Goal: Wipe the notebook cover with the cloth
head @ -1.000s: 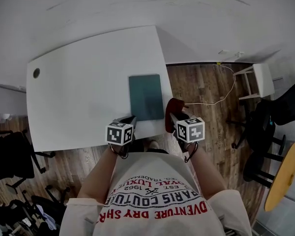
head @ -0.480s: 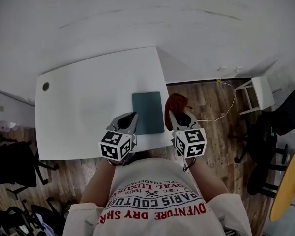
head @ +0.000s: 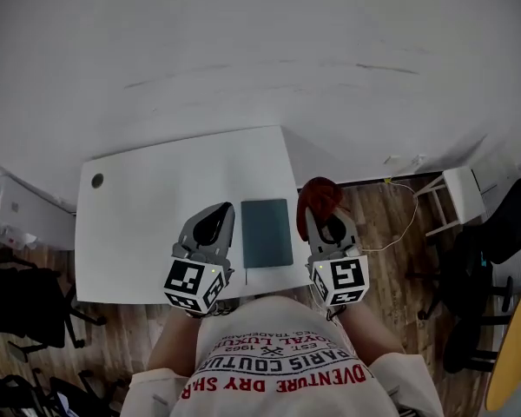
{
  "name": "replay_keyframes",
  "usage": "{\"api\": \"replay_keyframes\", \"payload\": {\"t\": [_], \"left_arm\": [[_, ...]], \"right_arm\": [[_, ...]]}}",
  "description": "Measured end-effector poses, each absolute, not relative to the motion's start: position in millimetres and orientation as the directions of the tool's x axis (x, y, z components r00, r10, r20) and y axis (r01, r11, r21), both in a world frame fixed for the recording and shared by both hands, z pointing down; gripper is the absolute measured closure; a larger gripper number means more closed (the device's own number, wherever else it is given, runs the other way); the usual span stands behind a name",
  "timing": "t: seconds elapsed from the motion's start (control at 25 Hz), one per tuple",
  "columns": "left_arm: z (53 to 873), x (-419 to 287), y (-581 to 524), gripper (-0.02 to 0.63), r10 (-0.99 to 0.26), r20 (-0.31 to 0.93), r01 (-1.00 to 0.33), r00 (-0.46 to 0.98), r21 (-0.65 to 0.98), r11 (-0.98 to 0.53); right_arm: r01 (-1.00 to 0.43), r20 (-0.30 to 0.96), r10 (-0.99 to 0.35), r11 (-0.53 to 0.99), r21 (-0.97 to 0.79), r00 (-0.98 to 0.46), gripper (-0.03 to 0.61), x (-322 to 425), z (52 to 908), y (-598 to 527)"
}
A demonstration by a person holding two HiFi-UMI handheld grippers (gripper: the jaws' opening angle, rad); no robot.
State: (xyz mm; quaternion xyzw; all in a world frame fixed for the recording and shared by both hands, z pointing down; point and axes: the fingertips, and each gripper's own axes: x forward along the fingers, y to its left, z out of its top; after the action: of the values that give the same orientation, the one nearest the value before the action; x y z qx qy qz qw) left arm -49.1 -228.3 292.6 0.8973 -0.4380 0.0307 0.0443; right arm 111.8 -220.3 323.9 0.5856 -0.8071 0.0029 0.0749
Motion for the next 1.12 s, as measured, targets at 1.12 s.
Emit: {"api": "replay_keyframes", "payload": {"t": [1.12], "left_arm": [[295.8, -49.7, -234.3, 0.603, -0.810, 0.110, -0.816, 0.575, 0.011, -0.578]], "right_arm": [[-0.931, 0.143, -0.927, 0.359, 0.064, -0.347, 0.509, 95.2, 326.8, -226.3]]}}
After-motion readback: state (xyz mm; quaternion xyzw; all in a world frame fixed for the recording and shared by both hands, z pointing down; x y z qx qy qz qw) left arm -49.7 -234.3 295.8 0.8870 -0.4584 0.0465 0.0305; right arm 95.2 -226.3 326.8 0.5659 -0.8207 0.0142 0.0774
